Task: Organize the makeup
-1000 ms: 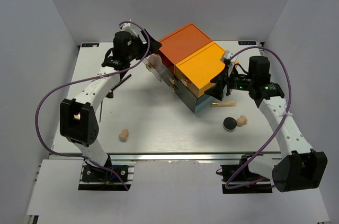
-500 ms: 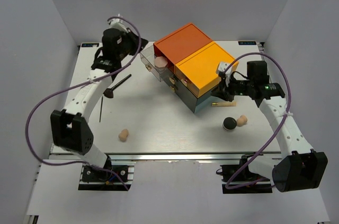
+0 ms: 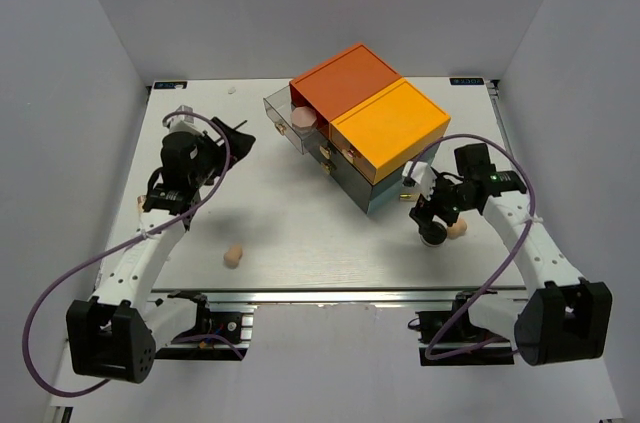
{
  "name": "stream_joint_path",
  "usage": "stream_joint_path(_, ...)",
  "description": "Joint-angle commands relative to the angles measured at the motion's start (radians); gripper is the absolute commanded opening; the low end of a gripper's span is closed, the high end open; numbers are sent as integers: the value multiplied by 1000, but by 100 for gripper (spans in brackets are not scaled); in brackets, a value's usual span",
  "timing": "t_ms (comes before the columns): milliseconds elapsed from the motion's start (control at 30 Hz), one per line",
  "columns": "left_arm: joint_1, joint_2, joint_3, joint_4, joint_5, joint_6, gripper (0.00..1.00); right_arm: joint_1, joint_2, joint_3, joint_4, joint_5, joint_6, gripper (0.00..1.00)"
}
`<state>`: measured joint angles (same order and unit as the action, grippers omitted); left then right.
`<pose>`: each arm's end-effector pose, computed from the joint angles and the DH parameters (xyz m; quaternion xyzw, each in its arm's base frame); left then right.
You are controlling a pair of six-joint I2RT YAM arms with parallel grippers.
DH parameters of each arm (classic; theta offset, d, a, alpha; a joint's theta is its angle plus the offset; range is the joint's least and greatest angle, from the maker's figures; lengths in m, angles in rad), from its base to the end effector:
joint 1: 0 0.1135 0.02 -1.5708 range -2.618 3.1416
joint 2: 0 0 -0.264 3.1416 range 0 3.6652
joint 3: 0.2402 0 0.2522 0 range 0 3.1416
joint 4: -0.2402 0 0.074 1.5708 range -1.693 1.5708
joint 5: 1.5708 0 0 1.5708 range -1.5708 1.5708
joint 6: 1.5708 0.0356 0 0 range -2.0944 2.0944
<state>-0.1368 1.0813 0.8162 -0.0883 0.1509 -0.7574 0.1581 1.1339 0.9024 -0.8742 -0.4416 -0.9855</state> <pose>0.2474 -0.0395 0.3024 -0.2087 0.7922 -0.3023 0.4874 0.2031 0.0478 0.2600 -0.5562 0.7711 0.1047 0.2916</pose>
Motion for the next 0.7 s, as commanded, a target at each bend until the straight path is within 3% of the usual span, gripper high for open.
stream_joint_path(0, 3, -44, -25, -5, -51, -19, 98, 1, 65, -3, 44, 144, 174, 89)
stream_joint_path(267, 5, -1, -40, 2, -17, -20, 98, 61, 144, -114, 265, 313, 389, 89)
stream_joint_path(667, 5, -52, -86, -4, -37, -11, 98, 87, 211, -255, 374, 466, 439, 88)
